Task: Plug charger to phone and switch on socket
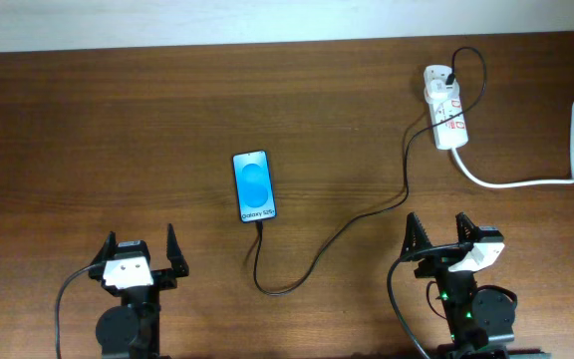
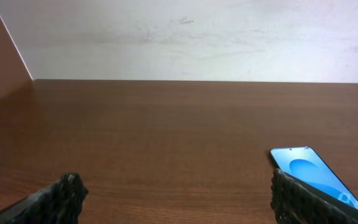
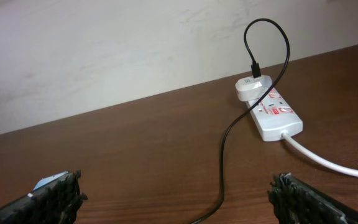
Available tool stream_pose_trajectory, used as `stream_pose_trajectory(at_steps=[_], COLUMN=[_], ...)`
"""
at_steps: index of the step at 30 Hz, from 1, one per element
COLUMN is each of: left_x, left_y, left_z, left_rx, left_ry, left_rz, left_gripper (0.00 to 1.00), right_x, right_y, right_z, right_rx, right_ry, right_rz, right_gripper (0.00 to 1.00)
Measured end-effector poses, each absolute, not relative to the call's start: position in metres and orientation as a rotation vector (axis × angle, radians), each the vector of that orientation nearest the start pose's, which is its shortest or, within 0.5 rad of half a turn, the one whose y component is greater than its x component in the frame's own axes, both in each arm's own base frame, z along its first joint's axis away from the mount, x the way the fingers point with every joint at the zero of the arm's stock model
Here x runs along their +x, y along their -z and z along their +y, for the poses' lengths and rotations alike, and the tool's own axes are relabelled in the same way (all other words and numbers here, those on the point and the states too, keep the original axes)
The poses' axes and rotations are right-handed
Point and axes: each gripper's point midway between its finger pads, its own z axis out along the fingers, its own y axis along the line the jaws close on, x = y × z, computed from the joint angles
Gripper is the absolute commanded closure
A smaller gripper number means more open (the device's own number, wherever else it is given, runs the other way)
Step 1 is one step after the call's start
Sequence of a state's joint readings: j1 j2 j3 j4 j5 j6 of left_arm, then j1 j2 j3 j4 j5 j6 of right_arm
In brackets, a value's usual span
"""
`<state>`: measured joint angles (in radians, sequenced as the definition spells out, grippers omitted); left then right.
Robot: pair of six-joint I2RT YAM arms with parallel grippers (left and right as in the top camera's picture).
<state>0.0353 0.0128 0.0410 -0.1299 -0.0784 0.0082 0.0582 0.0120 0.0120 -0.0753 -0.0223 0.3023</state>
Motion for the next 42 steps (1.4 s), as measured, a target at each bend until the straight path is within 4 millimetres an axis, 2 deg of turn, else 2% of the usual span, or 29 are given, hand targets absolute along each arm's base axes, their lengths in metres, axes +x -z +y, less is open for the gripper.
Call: stream_pose_trajectory(at_steps=[42], left_x=[0.2427], left_y=[-0.1589], left_z=[0.0220], left_rx=[-0.082], left_ry=[-0.098], left_rz=[1.671], left_gripper=[0.01], right_x=[0.2452], right_y=[-0.1582], right_z=[0.0224], right_rx=[0.170], right_ry=[-0.307], right_rz=[1.646], right_gripper=[0.02])
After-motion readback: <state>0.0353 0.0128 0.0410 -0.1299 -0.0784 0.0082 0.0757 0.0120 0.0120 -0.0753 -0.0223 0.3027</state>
